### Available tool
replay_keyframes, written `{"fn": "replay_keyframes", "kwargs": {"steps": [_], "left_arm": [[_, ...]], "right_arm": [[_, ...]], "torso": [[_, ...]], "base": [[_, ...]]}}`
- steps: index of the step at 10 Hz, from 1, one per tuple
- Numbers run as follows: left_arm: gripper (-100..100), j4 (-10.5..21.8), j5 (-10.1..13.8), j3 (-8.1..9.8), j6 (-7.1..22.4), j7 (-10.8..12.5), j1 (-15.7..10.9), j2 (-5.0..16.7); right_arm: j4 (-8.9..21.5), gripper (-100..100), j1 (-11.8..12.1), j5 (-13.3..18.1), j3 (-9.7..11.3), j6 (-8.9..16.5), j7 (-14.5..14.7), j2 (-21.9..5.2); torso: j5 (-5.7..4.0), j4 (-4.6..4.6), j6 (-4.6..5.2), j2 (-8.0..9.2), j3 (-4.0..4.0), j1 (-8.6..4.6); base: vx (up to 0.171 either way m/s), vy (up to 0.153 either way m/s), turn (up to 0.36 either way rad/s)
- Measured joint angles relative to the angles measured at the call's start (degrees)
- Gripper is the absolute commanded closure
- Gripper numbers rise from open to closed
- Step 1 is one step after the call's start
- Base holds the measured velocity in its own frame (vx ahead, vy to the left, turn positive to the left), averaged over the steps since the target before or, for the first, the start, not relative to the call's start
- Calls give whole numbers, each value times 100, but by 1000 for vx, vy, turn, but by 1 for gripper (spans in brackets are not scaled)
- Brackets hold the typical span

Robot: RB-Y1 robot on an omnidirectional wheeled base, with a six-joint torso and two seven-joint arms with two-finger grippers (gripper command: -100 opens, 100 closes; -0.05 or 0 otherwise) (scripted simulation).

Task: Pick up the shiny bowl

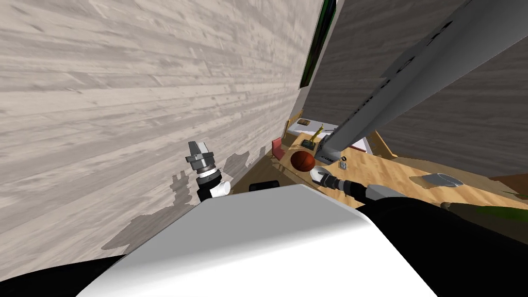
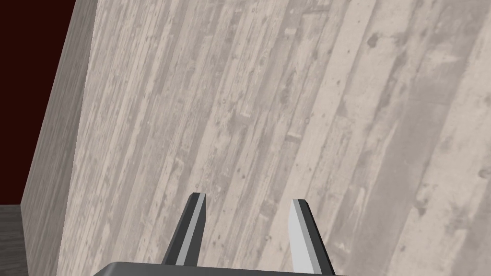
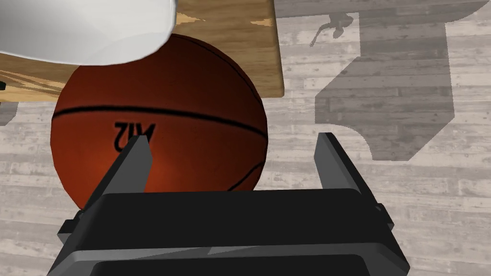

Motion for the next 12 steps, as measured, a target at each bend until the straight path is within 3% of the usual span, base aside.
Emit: {"fn": "replay_keyframes", "kwargs": {"steps": [2,3,8,12], "left_arm": [[0,0,0,0,0,0,0,0],[0,0,0,0,0,0,0,0],[0,0,0,0,0,0,0,0],[0,0,0,0,0,0,0,0]], "right_arm": [[401,-100,81,125,62,-27,161,-179],[479,-100,270,209,77,24,241,-248],[1149,-100,531,370,175,-17,535,-504],[1541,-100,807,593,466,99,777,-524]], "torso": [[3,-2,-1,-12,-6,9],[2,-4,-1,-16,-9,7],[0,2,0,10,6,-4],[1,1,0,3,1,5]], "base": [[135,49,100],[82,16,26],[76,18,58],[83,24,49]]}}
